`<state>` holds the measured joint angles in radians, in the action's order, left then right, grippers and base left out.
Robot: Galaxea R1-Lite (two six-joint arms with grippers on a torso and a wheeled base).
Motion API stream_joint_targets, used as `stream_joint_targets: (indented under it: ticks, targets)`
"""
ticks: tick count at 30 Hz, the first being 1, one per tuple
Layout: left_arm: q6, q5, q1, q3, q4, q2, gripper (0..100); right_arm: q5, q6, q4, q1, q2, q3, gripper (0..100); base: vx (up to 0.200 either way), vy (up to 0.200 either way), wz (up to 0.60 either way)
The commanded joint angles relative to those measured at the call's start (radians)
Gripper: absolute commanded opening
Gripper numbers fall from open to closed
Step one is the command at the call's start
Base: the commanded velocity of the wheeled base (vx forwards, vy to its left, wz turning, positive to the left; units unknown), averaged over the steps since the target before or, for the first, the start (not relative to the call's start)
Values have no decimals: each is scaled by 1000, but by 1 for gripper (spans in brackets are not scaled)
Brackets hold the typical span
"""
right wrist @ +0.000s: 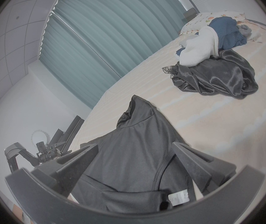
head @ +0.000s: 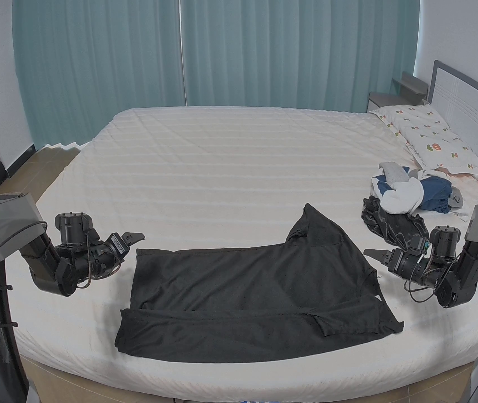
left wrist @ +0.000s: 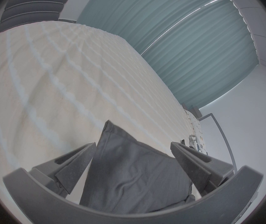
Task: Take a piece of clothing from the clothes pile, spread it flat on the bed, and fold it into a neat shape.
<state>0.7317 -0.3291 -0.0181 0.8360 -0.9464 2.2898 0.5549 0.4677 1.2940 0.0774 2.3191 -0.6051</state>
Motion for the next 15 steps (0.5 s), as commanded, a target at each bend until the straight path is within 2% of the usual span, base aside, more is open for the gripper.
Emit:
stream_joint_targets:
  ticks: [1, 9, 15]
  targets:
    - [-2, -1, 6, 54, 3, 40, 100, 0, 0, 1, -1, 11, -5, 100, 0, 0, 0]
    - [-6, 9, 33, 187, 20, 129, 100, 0, 0, 1, -1, 22, -5, 100, 0, 0, 0]
    - [-17, 27, 44, 305, 92, 180, 100, 0, -1, 1, -1, 32, -7, 100, 0, 0, 0]
